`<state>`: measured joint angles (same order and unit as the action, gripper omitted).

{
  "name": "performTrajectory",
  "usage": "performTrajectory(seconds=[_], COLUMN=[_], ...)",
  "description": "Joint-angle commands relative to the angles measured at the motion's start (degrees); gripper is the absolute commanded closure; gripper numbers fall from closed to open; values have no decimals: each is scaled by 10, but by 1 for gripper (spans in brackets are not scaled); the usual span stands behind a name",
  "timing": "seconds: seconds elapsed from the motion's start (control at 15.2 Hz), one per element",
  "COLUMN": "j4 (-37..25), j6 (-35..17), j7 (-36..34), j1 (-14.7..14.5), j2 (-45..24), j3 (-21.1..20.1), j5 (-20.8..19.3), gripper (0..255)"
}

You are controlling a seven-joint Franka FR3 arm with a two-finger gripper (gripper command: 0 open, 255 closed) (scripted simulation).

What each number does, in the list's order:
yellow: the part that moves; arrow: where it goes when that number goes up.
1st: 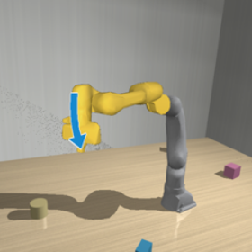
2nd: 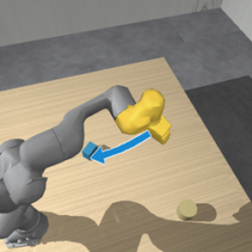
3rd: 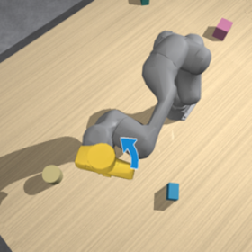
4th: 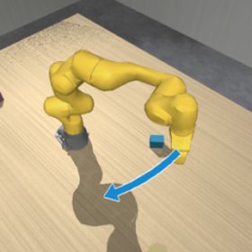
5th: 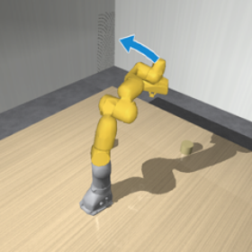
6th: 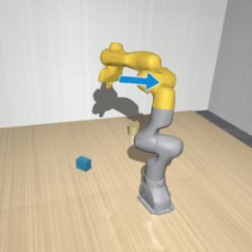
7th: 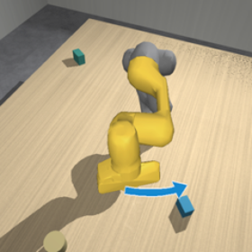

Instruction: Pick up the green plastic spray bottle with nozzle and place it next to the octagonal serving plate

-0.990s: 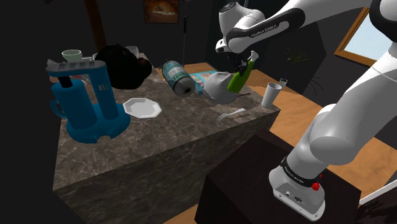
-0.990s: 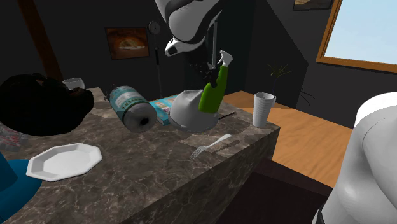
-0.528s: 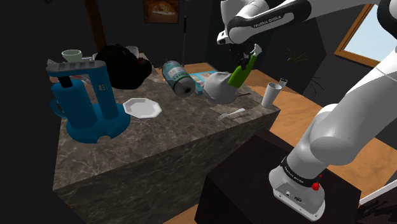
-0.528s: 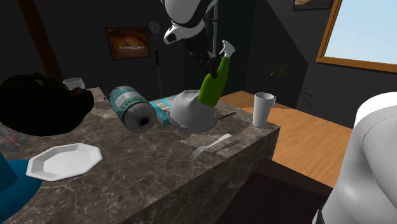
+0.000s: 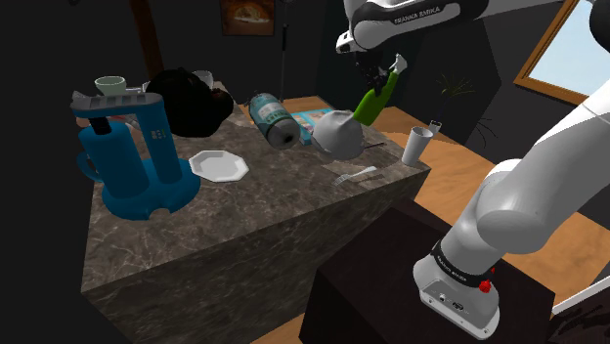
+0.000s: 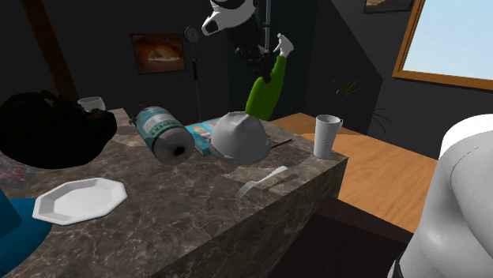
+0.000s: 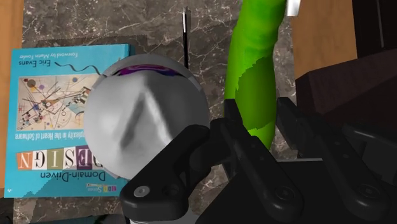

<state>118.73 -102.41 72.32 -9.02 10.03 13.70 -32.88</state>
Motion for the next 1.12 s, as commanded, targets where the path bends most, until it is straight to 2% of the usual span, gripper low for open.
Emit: performTrajectory(seconds=[0.0, 1.06], j4=[-14, -132], j6=[14, 119], j7=[8, 60], j1=[0, -4], j2=[1, 1], j3=[-1, -9], j5=[2, 11], gripper=[255, 255])
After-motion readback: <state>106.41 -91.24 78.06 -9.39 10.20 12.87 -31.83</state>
